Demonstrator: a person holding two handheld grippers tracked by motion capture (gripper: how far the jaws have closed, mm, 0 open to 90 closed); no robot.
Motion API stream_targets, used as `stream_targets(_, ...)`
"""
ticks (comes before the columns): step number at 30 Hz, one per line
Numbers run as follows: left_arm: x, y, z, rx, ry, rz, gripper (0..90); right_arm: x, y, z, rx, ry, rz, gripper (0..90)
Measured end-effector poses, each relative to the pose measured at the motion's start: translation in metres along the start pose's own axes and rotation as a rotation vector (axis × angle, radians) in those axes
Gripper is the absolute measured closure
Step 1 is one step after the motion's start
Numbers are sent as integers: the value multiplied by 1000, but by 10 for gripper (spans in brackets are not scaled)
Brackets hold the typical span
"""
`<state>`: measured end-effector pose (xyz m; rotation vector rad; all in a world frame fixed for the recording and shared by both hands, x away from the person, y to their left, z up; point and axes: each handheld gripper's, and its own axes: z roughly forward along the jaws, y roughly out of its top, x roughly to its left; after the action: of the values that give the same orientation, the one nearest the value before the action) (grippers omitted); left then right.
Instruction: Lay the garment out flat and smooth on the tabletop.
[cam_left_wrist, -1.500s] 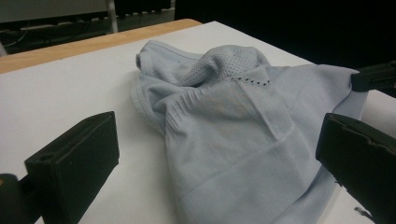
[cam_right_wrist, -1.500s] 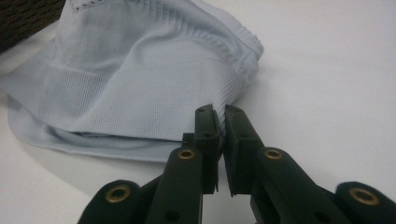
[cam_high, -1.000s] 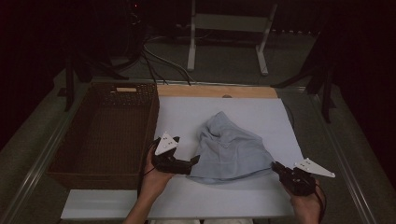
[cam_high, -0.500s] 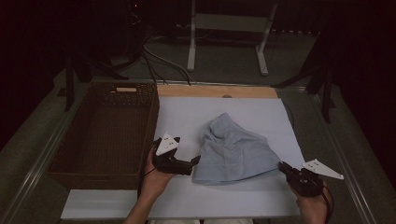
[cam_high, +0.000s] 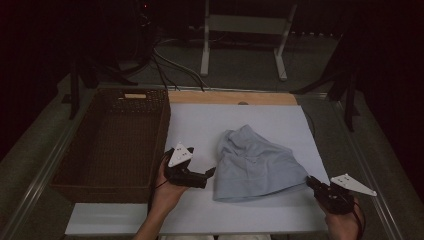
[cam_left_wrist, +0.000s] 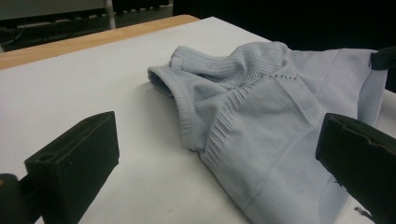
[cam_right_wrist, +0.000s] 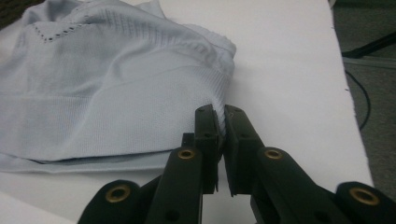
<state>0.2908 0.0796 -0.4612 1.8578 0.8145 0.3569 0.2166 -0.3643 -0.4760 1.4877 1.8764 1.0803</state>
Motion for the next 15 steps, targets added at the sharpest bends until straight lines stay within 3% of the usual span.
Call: stream_targets(15, 0, 1, -2, -9, 2, -4, 12, -15, -6, -7, 10, -38, 30, 850)
